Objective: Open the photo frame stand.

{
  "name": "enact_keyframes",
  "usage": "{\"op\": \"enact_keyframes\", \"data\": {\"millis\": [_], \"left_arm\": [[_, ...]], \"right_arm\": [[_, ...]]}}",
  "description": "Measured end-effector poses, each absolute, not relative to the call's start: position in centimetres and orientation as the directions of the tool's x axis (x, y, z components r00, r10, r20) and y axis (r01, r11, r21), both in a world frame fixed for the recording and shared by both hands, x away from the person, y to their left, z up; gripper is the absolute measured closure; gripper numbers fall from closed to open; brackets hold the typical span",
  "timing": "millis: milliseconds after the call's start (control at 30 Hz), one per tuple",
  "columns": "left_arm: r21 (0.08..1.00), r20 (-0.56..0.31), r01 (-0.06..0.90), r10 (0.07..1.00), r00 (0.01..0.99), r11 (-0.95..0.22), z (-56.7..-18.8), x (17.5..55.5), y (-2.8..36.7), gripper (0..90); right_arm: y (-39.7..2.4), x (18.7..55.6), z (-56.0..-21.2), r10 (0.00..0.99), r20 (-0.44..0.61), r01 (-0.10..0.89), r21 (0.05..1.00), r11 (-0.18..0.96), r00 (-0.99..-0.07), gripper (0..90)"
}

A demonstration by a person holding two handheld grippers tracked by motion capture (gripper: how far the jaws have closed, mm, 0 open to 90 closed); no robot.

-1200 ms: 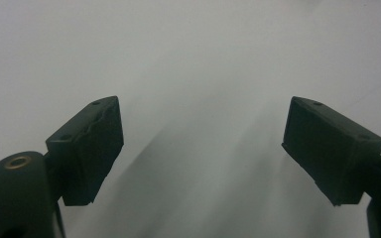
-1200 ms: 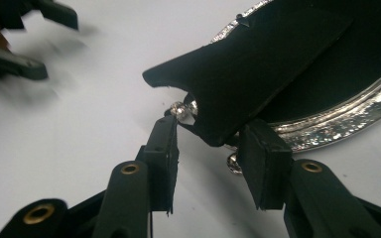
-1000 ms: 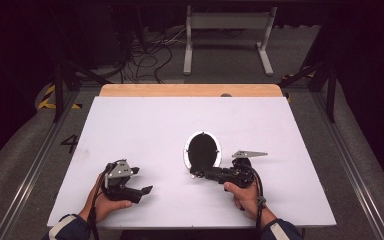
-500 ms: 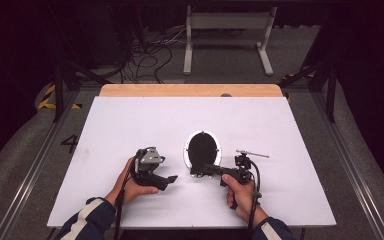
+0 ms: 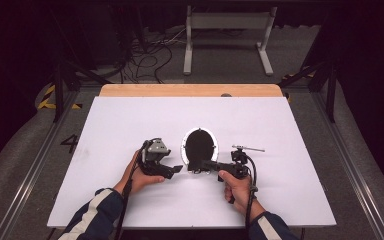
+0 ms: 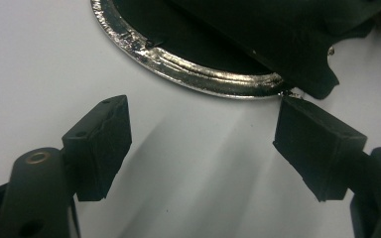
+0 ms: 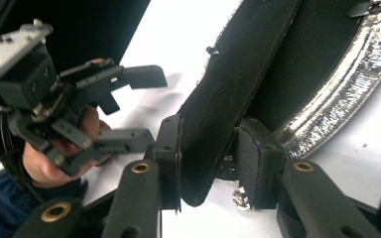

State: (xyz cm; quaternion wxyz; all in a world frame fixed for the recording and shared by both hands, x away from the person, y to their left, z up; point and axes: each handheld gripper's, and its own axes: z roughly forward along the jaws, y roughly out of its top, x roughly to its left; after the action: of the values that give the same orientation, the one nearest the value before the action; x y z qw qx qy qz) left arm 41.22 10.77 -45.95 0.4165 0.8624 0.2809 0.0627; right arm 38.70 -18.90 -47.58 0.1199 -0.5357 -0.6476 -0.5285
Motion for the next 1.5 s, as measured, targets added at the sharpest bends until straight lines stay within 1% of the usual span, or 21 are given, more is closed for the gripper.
{"op": "enact_keyframes", "data": {"millis": [33, 100, 300, 333, 367, 400, 600, 767, 900, 1033, 1133, 1167, 1233, 1267, 1300, 1433, 1500], "left_arm": [[0.765, -0.147, 0.435, 0.528, 0.836, -0.475, -45.9, 41.4, 10.9, 22.5], [0.783, -0.229, 0.465, 0.504, 0.832, -0.412, -45.9, 42.1, 11.3, 21.6], [0.769, -0.260, 0.497, 0.514, 0.817, -0.401, -45.9, 43.4, 10.5, 19.9], [0.771, -0.262, 0.497, 0.513, 0.818, -0.398, -45.8, 43.5, 10.4, 19.2], [0.779, -0.243, 0.481, 0.513, 0.823, -0.403, -45.8, 43.7, 10.3, 19.0], [0.777, -0.243, 0.484, 0.516, 0.821, -0.404, -45.8, 43.9, 10.2, 19.0], [0.758, -0.317, 0.543, 0.524, 0.791, -0.361, -46.1, 45.2, 10.2, 17.8], [0.735, -0.348, 0.564, 0.505, 0.790, -0.377, -46.8, 45.7, 9.8, 16.8], [0.725, -0.373, 0.567, 0.469, 0.800, -0.391, -46.5, 45.9, 9.4, 15.8], [0.738, -0.366, 0.543, 0.439, 0.821, -0.401, -46.1, 45.9, 8.8, 17.7], [0.740, -0.363, 0.540, 0.438, 0.822, -0.401, -46.0, 45.8, 8.7, 19.0], [0.739, -0.365, 0.541, 0.436, 0.823, -0.402, -46.0, 45.8, 8.8, 21.1], [0.743, -0.365, 0.539, 0.434, 0.824, -0.398, -45.9, 45.7, 8.9, 22.2], [0.746, -0.361, 0.532, 0.428, 0.828, -0.400, -45.8, 45.7, 9.1, 26.9], [0.752, -0.356, 0.527, 0.429, 0.830, -0.395, -45.7, 45.6, 9.2, 26.9], [0.771, -0.312, 0.496, 0.443, 0.841, -0.398, -45.4, 45.4, 9.8, 46.0], [0.783, -0.298, 0.479, 0.437, 0.849, -0.397, -45.5, 45.3, 10.0, 48.1]], "right_arm": [[-18.9, 38.7, -47.6, 0.572, 0.712, 0.816, 0.565, -0.123, -0.407, 66.6], [-18.9, 38.6, -47.4, 0.589, 0.689, 0.811, 0.578, -0.093, -0.423, 67.2], [-18.8, 38.5, -47.0, 0.605, 0.637, 0.786, 0.617, -0.029, -0.478, 69.8], [-18.7, 38.5, -46.9, 0.615, 0.612, 0.774, 0.633, -0.003, -0.497, 69.8], [-18.7, 38.5, -46.8, 0.621, 0.599, 0.769, 0.640, 0.008, -0.505, 70.0], [-18.7, 38.5, -46.8, 0.625, 0.583, 0.760, 0.650, 0.025, -0.519, 70.4], [-18.6, 38.3, -46.7, 0.637, 0.550, 0.740, 0.671, 0.048, -0.540, 71.4], [-18.4, 38.2, -46.6, 0.650, 0.510, 0.717, 0.693, 0.078, -0.564, 71.4], [-18.3, 38.0, -46.5, 0.654, 0.479, 0.695, 0.712, 0.101, -0.586, 71.4], [-18.2, 37.8, -46.3, 0.656, 0.449, 0.672, 0.731, 0.121, -0.607, 71.3], [-18.1, 37.7, -46.2, 0.658, 0.429, 0.658, 0.741, 0.135, -0.619, 71.3], [-18.1, 37.7, -46.2, 0.654, 0.424, 0.652, 0.744, 0.143, -0.627, 71.2], [-18.1, 37.7, -46.2, 0.653, 0.424, 0.651, 0.746, 0.142, -0.628, 71.2], [-18.1, 37.7, -46.2, 0.656, 0.413, 0.648, 0.746, 0.154, -0.632, 71.1], [-18.1, 37.7, -46.2, 0.656, 0.413, 0.648, 0.746, 0.154, -0.632, 71.1], [-18.2, 37.7, -46.2, 0.658, 0.409, 0.651, 0.741, 0.165, -0.633, 71.3], [-18.1, 37.7, -46.1, 0.662, 0.396, 0.645, 0.744, 0.174, -0.636, 71.4]]}}
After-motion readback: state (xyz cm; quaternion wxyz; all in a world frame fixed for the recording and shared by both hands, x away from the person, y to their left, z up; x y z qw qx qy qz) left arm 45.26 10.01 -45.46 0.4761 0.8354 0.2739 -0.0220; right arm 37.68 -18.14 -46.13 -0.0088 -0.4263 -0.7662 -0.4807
